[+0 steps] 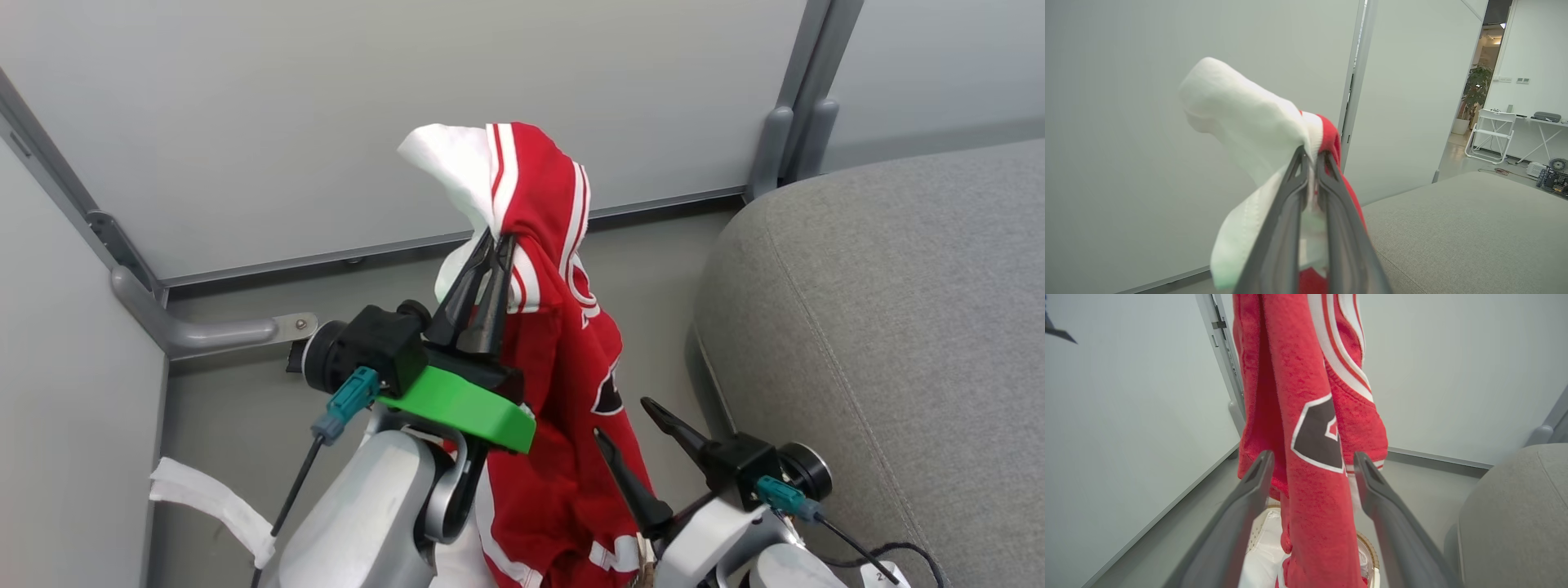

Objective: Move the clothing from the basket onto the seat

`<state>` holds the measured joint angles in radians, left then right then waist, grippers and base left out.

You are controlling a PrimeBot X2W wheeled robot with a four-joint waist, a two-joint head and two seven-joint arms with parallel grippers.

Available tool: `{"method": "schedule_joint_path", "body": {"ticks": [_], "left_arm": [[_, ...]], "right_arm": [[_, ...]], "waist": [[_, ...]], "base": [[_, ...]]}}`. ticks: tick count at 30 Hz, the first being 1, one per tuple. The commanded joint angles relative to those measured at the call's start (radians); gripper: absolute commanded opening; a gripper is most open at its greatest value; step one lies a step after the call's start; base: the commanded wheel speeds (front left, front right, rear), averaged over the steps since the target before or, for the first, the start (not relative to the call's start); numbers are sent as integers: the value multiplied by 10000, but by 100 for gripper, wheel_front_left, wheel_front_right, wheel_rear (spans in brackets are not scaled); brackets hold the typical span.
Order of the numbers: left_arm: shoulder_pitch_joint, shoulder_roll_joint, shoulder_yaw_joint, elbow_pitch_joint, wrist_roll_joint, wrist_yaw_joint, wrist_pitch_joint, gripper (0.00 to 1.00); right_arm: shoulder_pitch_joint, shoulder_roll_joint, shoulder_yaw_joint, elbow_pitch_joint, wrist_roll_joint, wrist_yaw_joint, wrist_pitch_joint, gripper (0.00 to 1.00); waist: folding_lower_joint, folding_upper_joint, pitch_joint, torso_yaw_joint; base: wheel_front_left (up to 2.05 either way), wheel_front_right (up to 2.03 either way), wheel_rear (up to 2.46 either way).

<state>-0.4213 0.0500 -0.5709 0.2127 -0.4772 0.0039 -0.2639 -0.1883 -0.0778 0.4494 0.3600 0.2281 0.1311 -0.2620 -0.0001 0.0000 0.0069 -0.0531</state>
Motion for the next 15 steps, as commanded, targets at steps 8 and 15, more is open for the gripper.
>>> {"method": "schedule_joint_path", "body": {"ticks": [8,15], "left_arm": [[-340,18,-971,-200,-497,225,-9,0],[-566,17,-1777,-294,-874,306,-9,0]], "right_arm": [[-1127,179,284,660,-495,-7,-44,100],[-1613,260,503,1469,-190,-7,-33,47]], "waist": [[1,0,54,371],[1,0,142,820]], "base": [[0,0,0],[0,0,0]]}}
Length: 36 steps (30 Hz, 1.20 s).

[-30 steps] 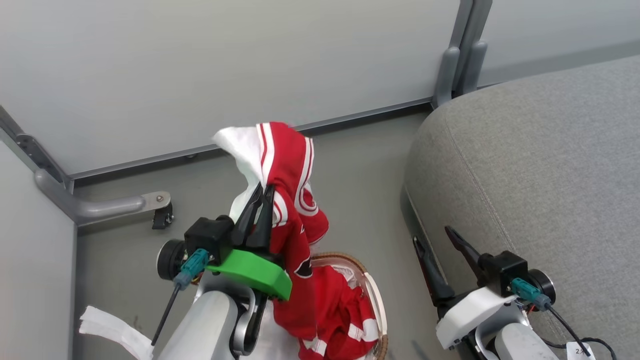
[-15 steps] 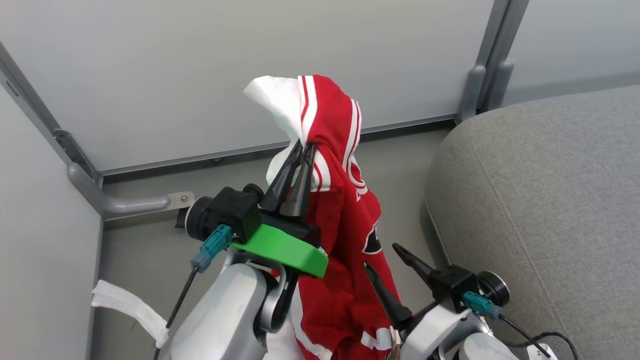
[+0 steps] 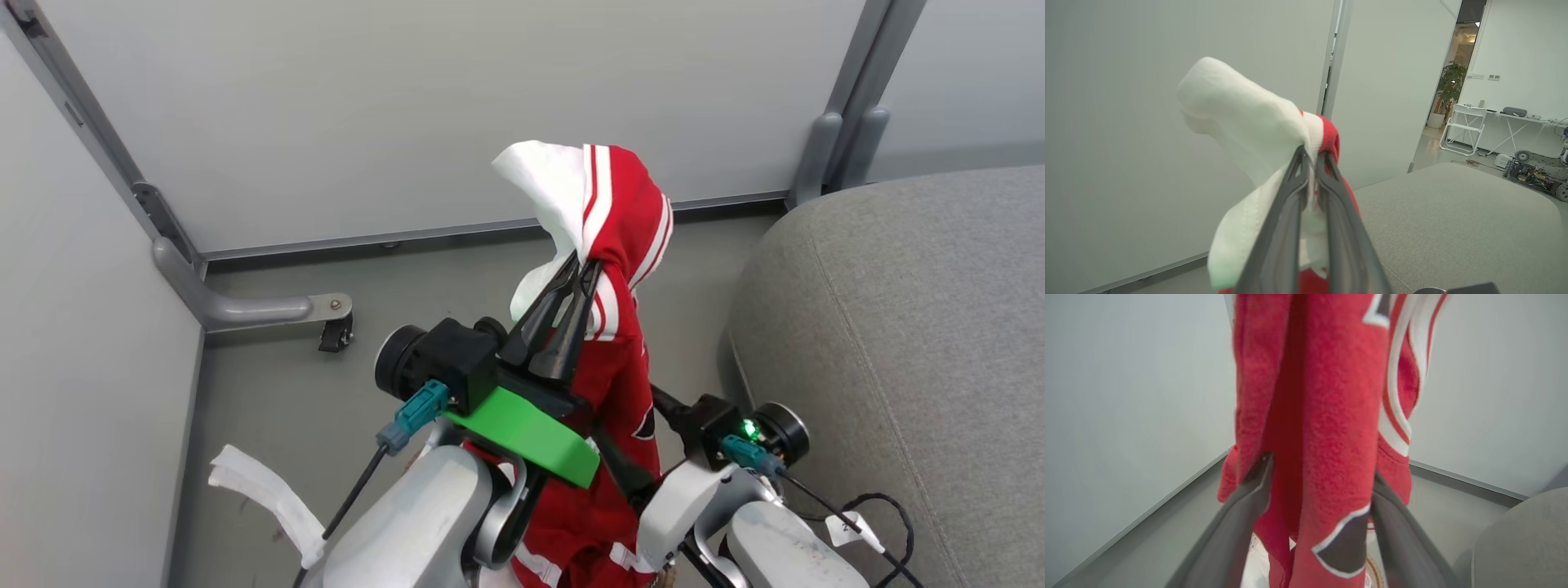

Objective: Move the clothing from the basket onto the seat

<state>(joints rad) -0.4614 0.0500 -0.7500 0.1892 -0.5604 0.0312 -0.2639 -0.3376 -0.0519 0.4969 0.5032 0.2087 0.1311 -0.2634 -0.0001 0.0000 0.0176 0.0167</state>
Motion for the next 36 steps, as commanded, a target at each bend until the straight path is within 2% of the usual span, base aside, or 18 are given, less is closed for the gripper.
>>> {"method": "schedule_joint_path", "body": {"ticks": [1,6,18,19,21,24,28,36], "left_arm": [[-176,21,-68,-62,-112,65,-9,0],[-189,16,-264,-88,-396,205,-9,0],[-101,16,-124,99,-328,270,-9,0],[-76,16,-65,99,-320,301,-9,3],[-12,15,37,77,-336,296,-9,100],[99,16,182,231,-210,316,-5,100],[245,15,476,544,188,329,-3,100],[762,19,1247,851,935,14,-3,100]], "right_arm": [[-171,-3,165,165,100,-7,-20,0],[-326,-24,349,400,982,-10,-20,0],[-359,-14,461,344,1252,-10,-20,0],[-322,-15,437,309,1265,-10,-20,0],[-226,-18,357,240,1309,-10,-20,0],[-60,-10,246,44,1367,-10,-20,0],[156,-16,177,-302,1459,-10,-21,0],[561,-7,268,-881,1591,-8,-21,0]], "waist": [[1,0,37,176],[1,0,62,342],[1,0,177,210],[1,0,186,169],[1,0,195,47],[1,0,187,-228],[1,0,211,-947],[1,0,385,-3122]], "base": [[0,0,0],[0,0,0],[0,0,0],[0,0,0],[0,0,0],[0,0,0],[0,0,0],[0,0,0]]}}
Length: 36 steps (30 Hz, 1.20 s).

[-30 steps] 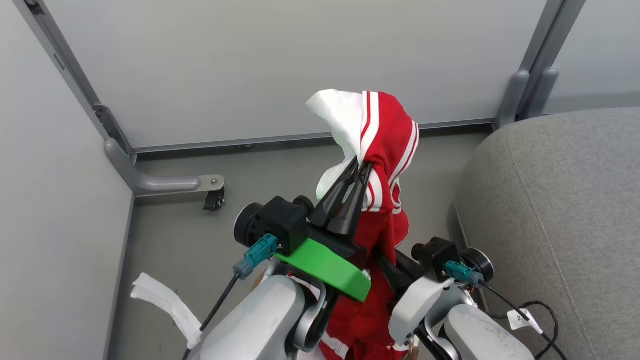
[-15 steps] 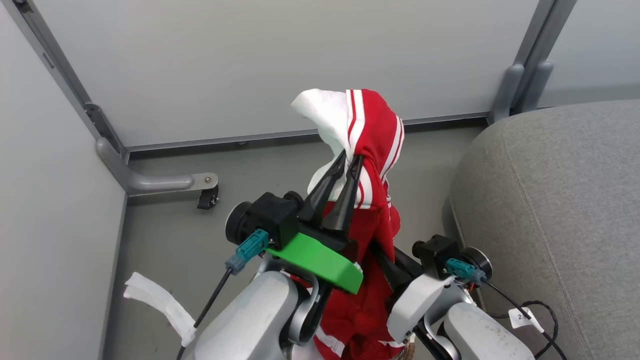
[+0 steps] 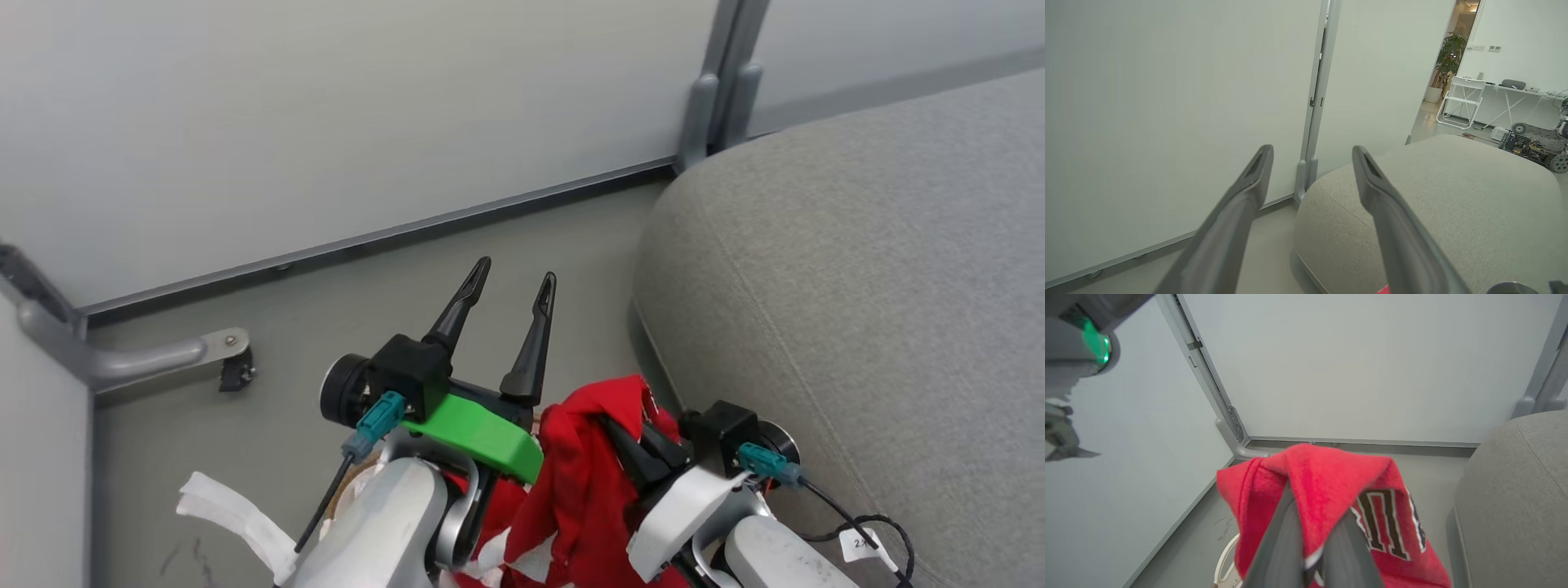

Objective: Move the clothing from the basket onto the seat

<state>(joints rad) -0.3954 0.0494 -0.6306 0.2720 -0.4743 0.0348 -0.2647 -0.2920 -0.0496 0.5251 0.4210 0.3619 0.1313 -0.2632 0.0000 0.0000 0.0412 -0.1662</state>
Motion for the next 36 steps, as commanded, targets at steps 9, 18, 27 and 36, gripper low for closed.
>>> {"method": "schedule_joint_path", "body": {"ticks": [9,18,27,36], "left_arm": [[529,31,689,18,856,-546,6,100],[140,42,243,548,716,-1014,4,100],[158,43,193,935,1174,-1145,4,100],[-569,85,290,950,2203,-1413,4,100]], "right_arm": [[397,-29,-384,-809,-11,-10,-23,0],[885,-17,-1751,-1774,-405,-10,-23,0],[-791,-370,-3049,-2813,-1126,-12,-23,0],[-4257,-1956,-3860,-2674,-1694,-10,-23,0]], "waist": [[0,0,522,-3460],[0,0,902,-3694],[0,0,1775,-3740],[0,0,3801,-3138]], "base": [[0,0,0],[0,0,0],[0,0,0],[0,0,0]]}}
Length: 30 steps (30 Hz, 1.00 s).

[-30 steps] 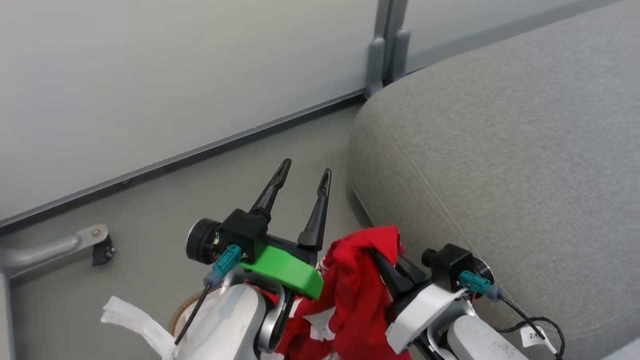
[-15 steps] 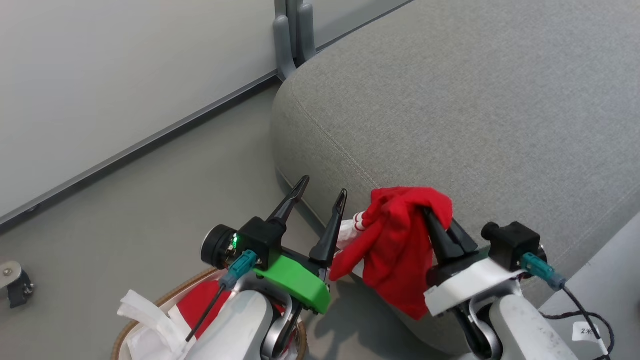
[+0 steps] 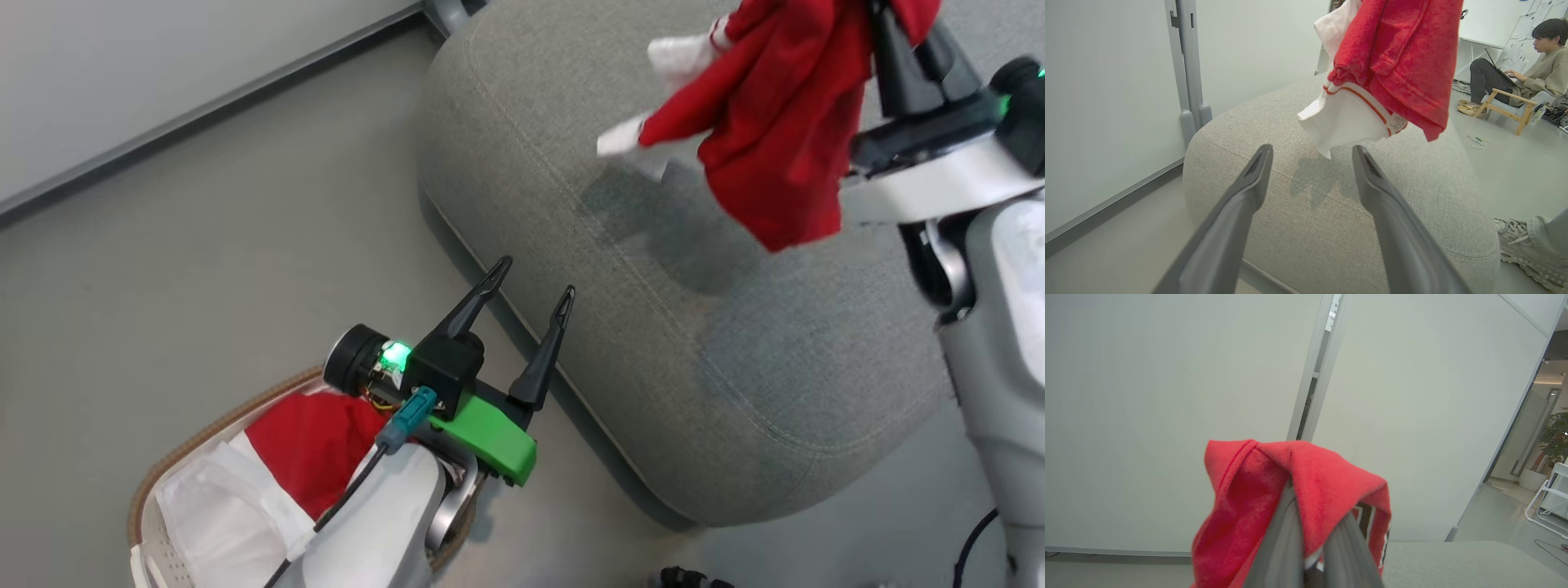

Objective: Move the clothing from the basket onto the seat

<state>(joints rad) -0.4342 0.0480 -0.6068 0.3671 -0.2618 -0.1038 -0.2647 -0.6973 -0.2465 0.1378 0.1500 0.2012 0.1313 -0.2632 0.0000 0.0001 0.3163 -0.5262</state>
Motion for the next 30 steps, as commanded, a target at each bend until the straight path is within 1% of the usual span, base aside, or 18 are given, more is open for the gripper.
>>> {"method": "schedule_joint_path", "body": {"ticks": [1,3,5,8,13,15,19,22,28,29,30], "left_arm": [[-283,100,31,15,99,-62,4,100],[-518,106,-38,46,229,-114,4,100],[-759,103,-116,63,316,-170,4,100],[-1161,100,-325,111,433,-209,5,100],[-1727,110,-606,205,553,-268,5,100],[-1887,103,-689,261,521,-267,5,100],[-2106,88,-802,258,440,-272,5,100],[-2167,74,-887,288,387,-278,5,100],[-2194,47,-1192,416,255,-282,5,100],[-2154,44,-1181,435,206,-282,5,100],[-2093,39,-1150,447,152,-283,5,100]], "right_arm": [[-488,-137,-87,98,-142,-12,-21,0],[-1115,-410,-248,251,-250,-12,-21,0],[-1709,-439,-694,497,81,-12,-21,0],[-2543,-974,-880,847,-132,-12,-21,0],[-3527,-1547,-1339,1653,-444,-12,-20,0],[-3711,-1605,-1758,1990,-473,-12,-20,0],[-3557,-1739,-2029,2757,-903,-12,-14,0],[-3282,-1694,-2562,3471,-994,-12,-14,0],[-2031,-1734,-3421,4271,-1256,-12,-13,0],[-1749,-1701,-3515,4418,-1276,-12,-13,8],[-1518,-1647,-3590,4528,-1272,-12,-13,38]], "waist": [[0,-1,1240,567],[0,-1,1631,776],[0,-1,2031,1015],[0,-1,2619,1417],[0,-1,3469,1945],[0,-1,3734,2144],[0,-1,4072,2432],[0,-1,4190,2623],[0,-1,3890,2842],[0,-1,3755,2847],[0,-1,3638,2847]], "base": [[0,0,0],[0,0,0],[0,0,0],[0,0,0],[0,0,0],[0,0,0],[0,0,0],[0,0,0],[0,0,0],[0,0,0],[0,0,0]]}}
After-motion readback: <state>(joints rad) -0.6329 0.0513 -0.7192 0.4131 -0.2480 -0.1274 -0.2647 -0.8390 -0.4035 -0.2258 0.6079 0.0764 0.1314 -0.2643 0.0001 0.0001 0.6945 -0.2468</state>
